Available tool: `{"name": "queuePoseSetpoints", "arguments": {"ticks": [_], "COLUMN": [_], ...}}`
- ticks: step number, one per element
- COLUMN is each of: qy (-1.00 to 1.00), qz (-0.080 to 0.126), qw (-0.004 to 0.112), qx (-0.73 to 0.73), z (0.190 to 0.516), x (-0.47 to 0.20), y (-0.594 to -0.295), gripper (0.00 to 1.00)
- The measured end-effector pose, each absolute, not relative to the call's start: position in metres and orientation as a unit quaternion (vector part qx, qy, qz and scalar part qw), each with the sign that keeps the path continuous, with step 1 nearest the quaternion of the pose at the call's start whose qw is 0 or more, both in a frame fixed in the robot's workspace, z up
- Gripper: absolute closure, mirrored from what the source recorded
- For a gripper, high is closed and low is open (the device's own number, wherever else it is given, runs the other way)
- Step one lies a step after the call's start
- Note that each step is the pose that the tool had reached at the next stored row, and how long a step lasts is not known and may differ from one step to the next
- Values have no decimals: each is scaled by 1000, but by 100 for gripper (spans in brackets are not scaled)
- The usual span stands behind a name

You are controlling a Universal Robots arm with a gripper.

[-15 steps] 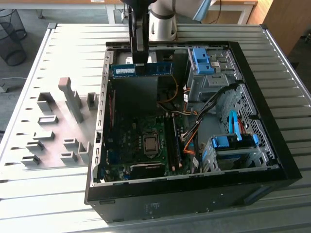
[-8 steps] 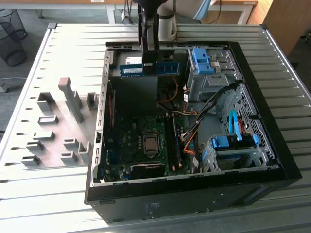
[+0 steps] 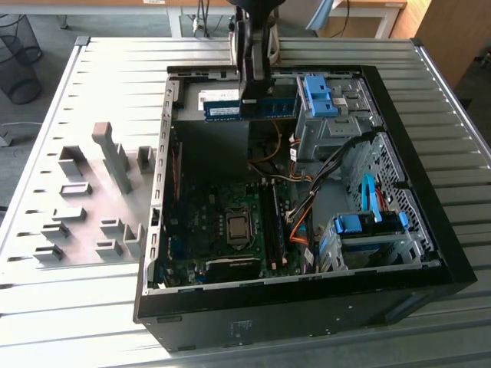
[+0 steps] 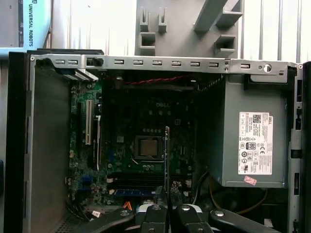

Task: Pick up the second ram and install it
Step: 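Pick up the second ram and move it above second insertion slot, then insert the second ram into the second slot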

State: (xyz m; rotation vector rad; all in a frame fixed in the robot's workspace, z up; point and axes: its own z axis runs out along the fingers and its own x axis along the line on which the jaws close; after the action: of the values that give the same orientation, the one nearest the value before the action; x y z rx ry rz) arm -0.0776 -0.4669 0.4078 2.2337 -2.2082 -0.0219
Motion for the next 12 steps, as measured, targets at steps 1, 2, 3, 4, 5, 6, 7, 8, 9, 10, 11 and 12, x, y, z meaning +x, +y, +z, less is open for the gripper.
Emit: {"name": "queuePoseSetpoints", "arguments": {"ticks": [1, 2, 3, 4, 5, 6, 7, 8, 9, 10, 11, 12], "qy": [-703, -703, -703, -703, -703, -703, -703, -703, -703, -703, -703, -703], "qz": [-7, -7, -7, -7, -7, -7, -7, -7, -7, -7, -7, -7], "qw": [0, 0, 0, 0, 0, 0, 0, 0, 0, 0, 0, 0], "qx": [711, 711, 711, 711, 711, 711, 711, 711, 711, 711, 711, 711], "z": [408, 408, 408, 408, 408, 408, 408, 408, 408, 408, 408, 408], "x": [-75, -73, -70, -69, -68, -67, -67, -67, -66, -66, -66, -65], "y": [-467, -467, -467, -467, -467, -467, -467, -467, -467, -467, -467, -467], "gripper": [86, 86, 86, 86, 86, 86, 86, 86, 86, 86, 86, 86]}}
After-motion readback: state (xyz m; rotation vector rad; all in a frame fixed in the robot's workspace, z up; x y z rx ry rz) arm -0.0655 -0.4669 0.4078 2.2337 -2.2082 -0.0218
